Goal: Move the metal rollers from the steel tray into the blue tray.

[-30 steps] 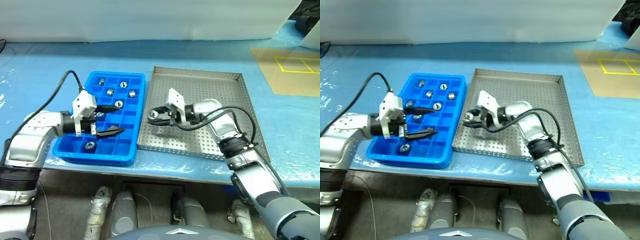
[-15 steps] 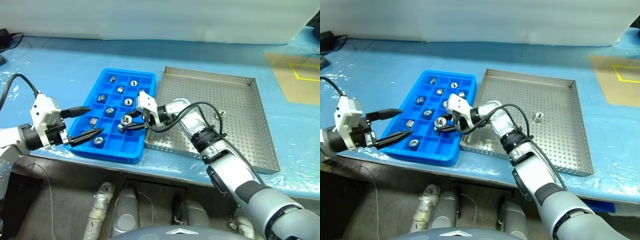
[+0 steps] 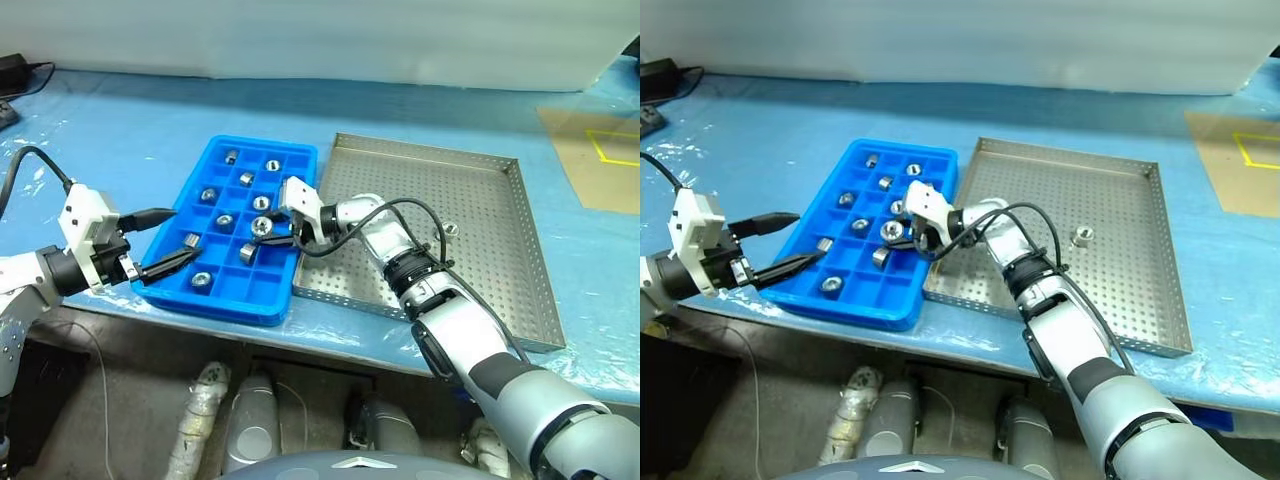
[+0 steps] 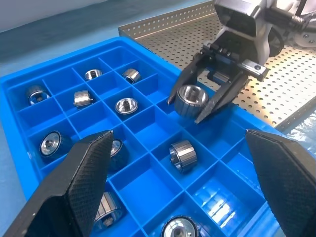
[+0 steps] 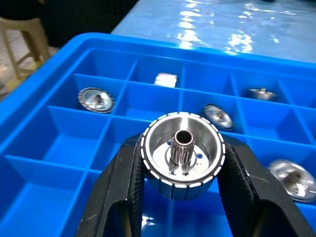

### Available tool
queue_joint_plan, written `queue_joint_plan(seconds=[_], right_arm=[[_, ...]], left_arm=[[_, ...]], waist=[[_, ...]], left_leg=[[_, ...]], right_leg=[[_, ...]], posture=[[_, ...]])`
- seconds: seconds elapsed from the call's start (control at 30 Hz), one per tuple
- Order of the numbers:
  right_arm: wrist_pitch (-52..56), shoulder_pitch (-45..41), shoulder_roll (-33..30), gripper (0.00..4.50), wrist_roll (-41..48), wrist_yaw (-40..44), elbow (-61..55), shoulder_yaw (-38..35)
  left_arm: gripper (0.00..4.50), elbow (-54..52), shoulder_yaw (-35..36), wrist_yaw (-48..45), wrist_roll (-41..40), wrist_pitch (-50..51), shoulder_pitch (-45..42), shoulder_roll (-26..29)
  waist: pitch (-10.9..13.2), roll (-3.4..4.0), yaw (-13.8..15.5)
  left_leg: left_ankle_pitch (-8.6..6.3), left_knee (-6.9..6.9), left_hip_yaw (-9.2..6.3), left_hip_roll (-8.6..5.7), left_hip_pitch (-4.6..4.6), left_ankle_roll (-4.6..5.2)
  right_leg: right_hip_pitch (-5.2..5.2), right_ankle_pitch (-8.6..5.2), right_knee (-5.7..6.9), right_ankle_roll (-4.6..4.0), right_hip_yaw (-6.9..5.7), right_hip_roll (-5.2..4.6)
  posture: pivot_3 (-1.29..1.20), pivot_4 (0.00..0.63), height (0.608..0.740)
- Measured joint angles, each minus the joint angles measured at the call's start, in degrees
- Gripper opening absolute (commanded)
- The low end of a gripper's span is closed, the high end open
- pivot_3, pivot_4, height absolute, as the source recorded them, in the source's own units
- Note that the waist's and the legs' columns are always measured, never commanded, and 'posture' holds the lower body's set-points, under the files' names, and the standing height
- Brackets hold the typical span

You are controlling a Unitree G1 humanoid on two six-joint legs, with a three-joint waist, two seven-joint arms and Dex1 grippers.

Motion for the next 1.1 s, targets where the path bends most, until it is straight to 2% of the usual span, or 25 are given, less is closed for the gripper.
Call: queue_joint_plan(seconds=[0.3,0.47,0.8,1.0,1.1], right_arm=[[-1.0,0.2,-1.1,1.65,-1.7,-2.8,0.0,-1.0],[-2.3,1.4,-1.2,3.31,-2.3,-3.9,-0.1,-1.0],[0.2,1.7,-2.4,3.31,-1.7,-7.0,-3.8,-3.6],[5.8,2.8,-10.9,3.31,1.6,-7.9,-12.5,-9.1],[6.2,4.4,-16.3,3.31,0.9,-11.0,-13.4,-10.7]], left_arm=[[4.5,3.0,-4.7,-0.4,1.0,-1.7,-4.1,-0.8],[4.5,3.3,-5.5,-1.1,1.1,-2.2,-4.8,-0.8],[4.5,5.5,-8.5,-2.1,1.5,-2.6,-7.8,-1.8],[4.5,9.8,-14.4,-3.8,2.8,-3.8,-14.5,-5.9],[4.5,12.9,-17.4,-4.2,3.5,-4.3,-19.1,-10.1]], waist=[[0.0,-0.02,-1.0],[0.0,-0.02,-1.4],[0.0,-0.02,-1.5],[0.0,-0.04,-1.8],[0.0,-0.04,-2.3]], left_leg=[[0.02,0.03,0.01,-0.05,-0.03,-0.02],[0.02,0.05,0.01,-0.06,-0.04,-0.02],[0.02,0.1,0.02,-0.06,-0.03,-0.03],[0.09,0.26,0.04,-0.26,0.02,-0.14],[0.15,0.23,0.04,-0.27,0.04,-0.24]], right_leg=[[-0.02,0.01,0.01,0.0,0.0,0.06],[-0.02,0.01,0.02,0.0,0.0,0.06],[-0.01,0.01,0.05,0.0,0.0,0.07],[0.12,0.07,0.05,0.1,0.06,0.0],[0.13,0.08,0.07,0.11,0.06,0.02]], posture=[[0.23,0.15,0.74],[0.22,0.15,0.74],[0.13,0.15,0.74],[0.02,0.15,0.74],[-0.04,0.15,0.74]])
